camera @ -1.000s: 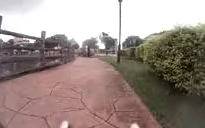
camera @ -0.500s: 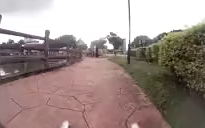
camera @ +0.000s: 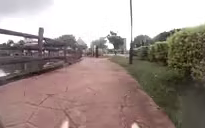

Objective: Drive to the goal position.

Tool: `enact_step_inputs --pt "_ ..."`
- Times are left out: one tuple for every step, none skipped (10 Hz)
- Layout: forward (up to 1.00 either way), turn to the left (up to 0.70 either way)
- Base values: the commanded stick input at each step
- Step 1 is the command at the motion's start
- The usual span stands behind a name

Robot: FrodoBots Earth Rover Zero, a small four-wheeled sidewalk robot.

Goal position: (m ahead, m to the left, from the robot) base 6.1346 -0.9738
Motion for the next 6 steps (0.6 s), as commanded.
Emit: enact_step_inputs --pt "0.70 -0.08" --pt "0.70 0.00" --pt "0.70 0.00" --pt "0.70 0.00" --pt "0.70 0.00" --pt "0.70 0.00"
